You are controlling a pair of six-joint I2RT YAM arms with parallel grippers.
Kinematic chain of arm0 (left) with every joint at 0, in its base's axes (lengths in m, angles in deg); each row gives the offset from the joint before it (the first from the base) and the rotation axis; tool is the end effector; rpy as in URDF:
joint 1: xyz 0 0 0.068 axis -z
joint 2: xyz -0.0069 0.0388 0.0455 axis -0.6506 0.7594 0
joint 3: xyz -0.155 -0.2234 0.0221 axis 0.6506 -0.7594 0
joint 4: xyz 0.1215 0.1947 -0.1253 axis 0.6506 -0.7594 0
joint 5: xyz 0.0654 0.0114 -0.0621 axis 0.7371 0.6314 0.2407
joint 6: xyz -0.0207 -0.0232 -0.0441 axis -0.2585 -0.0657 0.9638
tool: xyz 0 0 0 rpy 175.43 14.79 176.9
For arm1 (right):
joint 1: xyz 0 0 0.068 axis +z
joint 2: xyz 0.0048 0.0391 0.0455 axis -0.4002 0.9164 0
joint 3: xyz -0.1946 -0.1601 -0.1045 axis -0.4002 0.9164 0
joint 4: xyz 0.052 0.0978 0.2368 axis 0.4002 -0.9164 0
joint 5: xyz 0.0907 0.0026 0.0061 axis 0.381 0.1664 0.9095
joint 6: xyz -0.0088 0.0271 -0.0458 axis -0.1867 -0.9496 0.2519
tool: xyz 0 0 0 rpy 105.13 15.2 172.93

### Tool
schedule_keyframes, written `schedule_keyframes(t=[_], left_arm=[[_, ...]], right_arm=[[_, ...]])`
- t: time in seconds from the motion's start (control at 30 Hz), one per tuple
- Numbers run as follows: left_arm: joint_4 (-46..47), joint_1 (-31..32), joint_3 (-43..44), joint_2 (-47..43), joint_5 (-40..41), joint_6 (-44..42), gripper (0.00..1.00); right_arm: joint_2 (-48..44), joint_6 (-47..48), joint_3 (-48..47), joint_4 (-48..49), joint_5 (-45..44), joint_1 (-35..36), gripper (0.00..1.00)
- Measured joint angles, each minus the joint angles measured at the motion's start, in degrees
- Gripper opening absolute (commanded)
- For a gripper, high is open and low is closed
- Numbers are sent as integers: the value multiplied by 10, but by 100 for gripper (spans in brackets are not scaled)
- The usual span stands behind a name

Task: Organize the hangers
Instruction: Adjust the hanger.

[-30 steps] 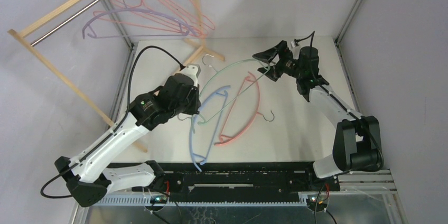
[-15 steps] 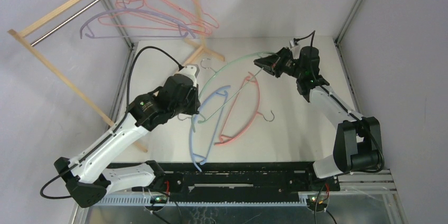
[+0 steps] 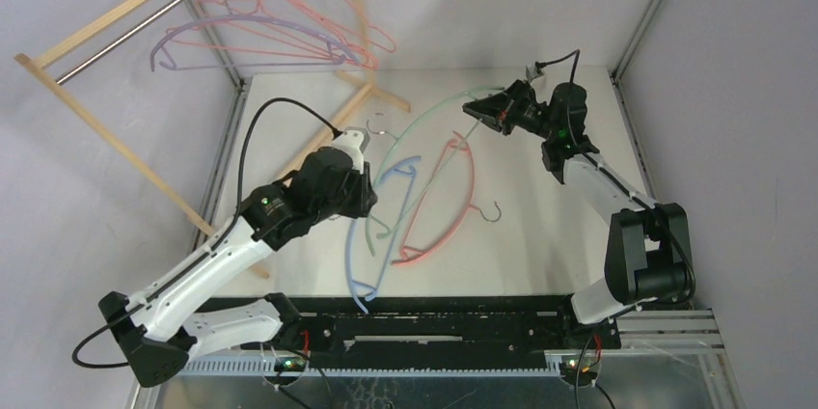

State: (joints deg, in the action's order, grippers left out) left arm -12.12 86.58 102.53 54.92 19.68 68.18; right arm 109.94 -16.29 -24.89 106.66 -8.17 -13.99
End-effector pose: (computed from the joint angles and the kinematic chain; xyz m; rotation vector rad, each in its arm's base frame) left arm 0.1514 -0.1451 0.3479 0.2817 2.2735 -0.4088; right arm 0.3381 0.0825 0.3059 0.3055 1.8764 1.6388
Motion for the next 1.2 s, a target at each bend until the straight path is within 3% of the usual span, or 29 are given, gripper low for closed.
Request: schedule_keyframes(t=[0.1,0.4,0.47,0.8,1.2], left_arm=[[39,2,-16,-18,-29,-10,50],[152,-12,-57,-34,-122,-9,81],[179,-24,-75,-36,-146,-5,98],[291,-74,-138,-72,-255,28,100],[432,-76,-151,-27,-391,91,100]], right_arm=[[2,10,0,11,30,-6,0],[17,-37,0,128,115,-39,0],[23,-60,0,160,128,-55,0],[126,-253,0,433,166,-104,0],[150,-290,-5,492,173,-85,0]])
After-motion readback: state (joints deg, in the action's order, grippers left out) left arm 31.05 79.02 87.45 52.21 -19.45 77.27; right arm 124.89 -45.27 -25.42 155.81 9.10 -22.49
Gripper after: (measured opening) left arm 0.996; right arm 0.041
